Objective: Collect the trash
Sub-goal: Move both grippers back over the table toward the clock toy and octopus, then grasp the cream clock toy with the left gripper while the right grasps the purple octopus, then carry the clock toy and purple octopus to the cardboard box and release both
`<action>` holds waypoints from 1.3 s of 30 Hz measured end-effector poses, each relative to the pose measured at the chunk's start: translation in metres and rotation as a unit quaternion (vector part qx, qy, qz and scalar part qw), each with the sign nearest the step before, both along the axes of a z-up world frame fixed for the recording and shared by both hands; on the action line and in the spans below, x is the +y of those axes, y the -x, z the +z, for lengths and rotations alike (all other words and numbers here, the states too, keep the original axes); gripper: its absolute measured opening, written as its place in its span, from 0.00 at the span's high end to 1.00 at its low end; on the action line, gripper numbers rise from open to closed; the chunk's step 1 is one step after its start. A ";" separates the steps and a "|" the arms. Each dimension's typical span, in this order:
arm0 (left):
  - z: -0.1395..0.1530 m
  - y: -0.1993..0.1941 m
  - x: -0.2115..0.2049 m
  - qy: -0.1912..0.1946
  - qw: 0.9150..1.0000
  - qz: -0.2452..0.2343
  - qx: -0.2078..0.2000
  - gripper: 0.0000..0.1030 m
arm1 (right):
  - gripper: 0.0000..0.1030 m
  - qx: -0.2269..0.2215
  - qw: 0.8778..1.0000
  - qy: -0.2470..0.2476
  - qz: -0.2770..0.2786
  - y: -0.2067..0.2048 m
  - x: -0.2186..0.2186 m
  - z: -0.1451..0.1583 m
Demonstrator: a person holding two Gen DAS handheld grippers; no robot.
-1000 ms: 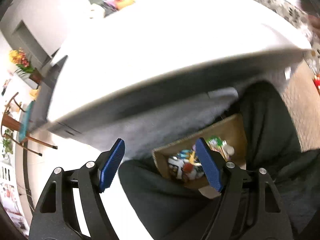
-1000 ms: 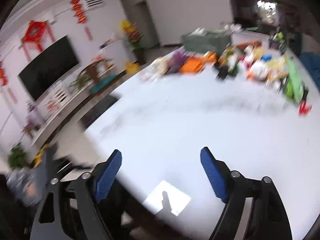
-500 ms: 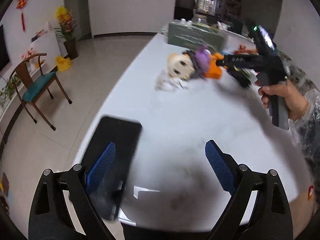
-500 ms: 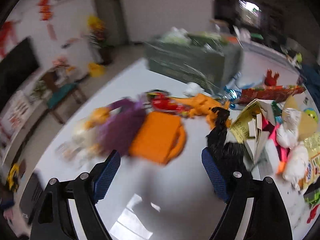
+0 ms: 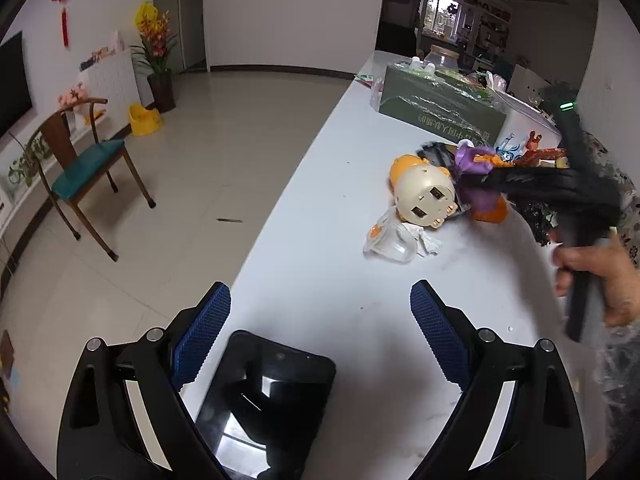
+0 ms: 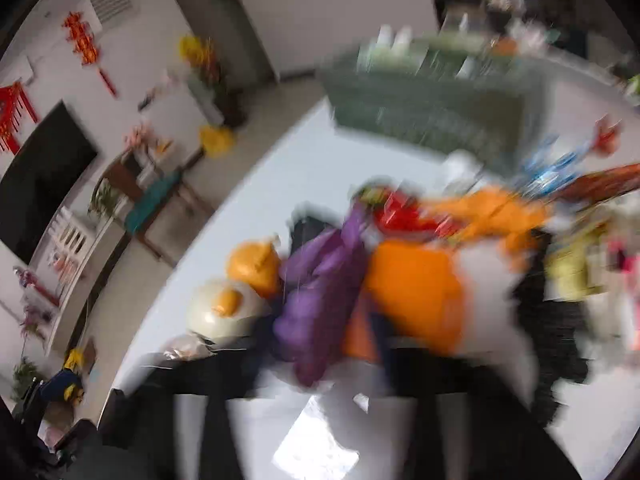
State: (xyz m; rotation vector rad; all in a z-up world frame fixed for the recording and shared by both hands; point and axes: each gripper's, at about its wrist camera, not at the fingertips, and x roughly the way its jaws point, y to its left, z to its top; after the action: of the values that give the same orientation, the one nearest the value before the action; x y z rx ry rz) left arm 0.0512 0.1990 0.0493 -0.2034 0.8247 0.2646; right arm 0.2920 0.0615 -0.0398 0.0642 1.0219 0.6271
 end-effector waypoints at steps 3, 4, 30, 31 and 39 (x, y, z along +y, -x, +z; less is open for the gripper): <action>0.002 -0.011 -0.003 -0.001 1.000 -0.010 -0.002 0.13 | 0.90 0.027 0.996 -0.079 0.004 0.013 -0.033 0.011; 0.002 -0.018 -0.007 0.004 1.000 -0.025 -0.002 0.13 | 0.90 0.023 0.995 -0.102 0.008 0.028 -0.054 0.021; 0.032 0.015 -0.117 0.041 0.976 -0.204 -0.065 0.40 | 0.90 -0.064 0.989 -0.135 -0.006 0.213 -0.238 0.077; 0.044 0.047 -0.125 0.024 0.971 -0.220 -0.092 0.40 | 0.90 -0.068 0.989 -0.135 0.001 0.228 -0.239 0.081; 0.043 0.188 -0.159 -0.022 0.953 -0.270 -0.138 0.40 | 0.90 -0.054 0.987 -0.143 0.050 0.343 -0.246 0.073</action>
State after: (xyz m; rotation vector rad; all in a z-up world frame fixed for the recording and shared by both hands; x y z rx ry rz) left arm -0.1370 0.0405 0.0920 0.0328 0.5678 -0.2562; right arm -0.0512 -0.1842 0.0332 0.2292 0.8284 0.8576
